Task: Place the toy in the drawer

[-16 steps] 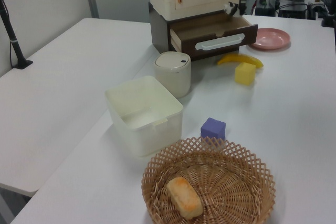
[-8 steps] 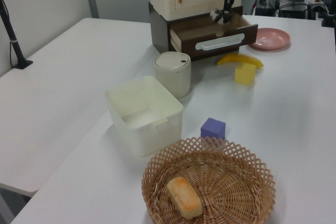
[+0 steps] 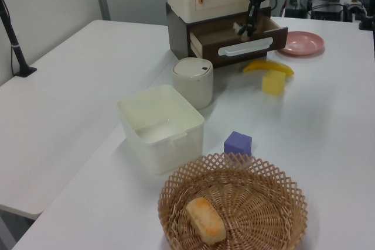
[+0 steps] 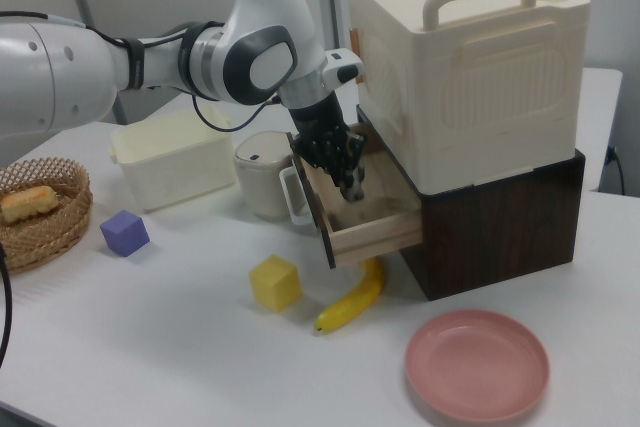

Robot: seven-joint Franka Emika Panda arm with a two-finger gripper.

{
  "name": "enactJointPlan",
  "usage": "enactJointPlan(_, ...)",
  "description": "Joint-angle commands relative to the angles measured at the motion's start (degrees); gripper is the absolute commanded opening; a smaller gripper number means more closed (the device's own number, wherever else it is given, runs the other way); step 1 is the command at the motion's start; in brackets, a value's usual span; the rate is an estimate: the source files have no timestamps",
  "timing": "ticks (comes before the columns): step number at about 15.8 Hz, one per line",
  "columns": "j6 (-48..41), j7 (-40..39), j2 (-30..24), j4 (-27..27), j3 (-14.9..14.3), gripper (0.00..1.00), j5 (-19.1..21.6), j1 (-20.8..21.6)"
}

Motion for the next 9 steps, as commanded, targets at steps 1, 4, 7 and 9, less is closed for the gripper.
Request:
enactJointPlan(1,0.1,4.6,-1.0,0.7,-0.5,1.00,-0.6,0.5)
enactJointPlan(4,-3.5,8.6,-4.5,0.9,-0.4,1.00,-0.6,0.7)
enactJointPlan(7,-11.0,9.4,-10.2,0.8,0.5,1.00,-0.5,1.2)
enactJointPlan(9,-18.0,10.5,-13.2,1.0,2.4,1.00,-0.1,1.2)
